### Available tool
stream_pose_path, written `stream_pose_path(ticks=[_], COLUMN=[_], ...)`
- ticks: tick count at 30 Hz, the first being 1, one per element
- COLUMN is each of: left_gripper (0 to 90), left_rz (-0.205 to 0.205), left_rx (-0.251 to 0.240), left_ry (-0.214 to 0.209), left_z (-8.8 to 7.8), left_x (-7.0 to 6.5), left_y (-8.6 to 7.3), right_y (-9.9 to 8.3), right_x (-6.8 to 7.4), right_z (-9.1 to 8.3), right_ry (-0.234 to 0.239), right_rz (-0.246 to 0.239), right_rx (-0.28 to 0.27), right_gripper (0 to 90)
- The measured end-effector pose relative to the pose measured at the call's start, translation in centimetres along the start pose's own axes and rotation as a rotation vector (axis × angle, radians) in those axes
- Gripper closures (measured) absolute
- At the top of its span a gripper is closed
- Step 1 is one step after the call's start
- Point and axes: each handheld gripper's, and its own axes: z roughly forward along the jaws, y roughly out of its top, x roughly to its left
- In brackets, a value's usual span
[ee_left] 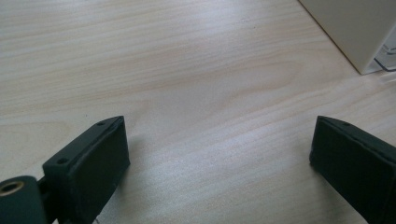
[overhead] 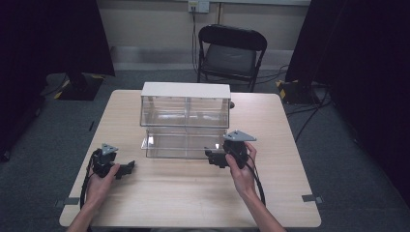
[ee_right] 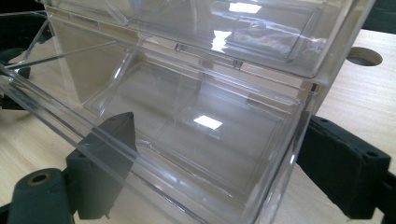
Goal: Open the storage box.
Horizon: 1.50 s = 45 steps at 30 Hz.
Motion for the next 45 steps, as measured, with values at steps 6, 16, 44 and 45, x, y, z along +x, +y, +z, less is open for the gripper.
stream_pose_path(ticks=[6,16,44,45], left_gripper=[4.2,4.2,4.2,4.2], left_rz=[0.001,0.000,0.000,0.000], left_rx=[0.000,0.000,0.001,0.000], left_ry=[0.001,0.000,0.000,0.000], left_z=[0.0,0.0,0.0,0.0], left_x=[0.0,0.0,0.0,0.0], left_y=[0.0,0.0,0.0,0.0], right_y=[0.1,0.4,1.2,1.2], right_x=[-0.2,-0.3,-0.2,-0.2], right_z=[0.3,0.7,0.4,0.4], right_ry=[-0.007,-0.020,-0.051,-0.050], right_rz=[0.034,0.035,0.004,0.006], right_rx=[-0.004,-0.010,-0.028,-0.031], right_gripper=[13.5,13.3,13.8,13.9])
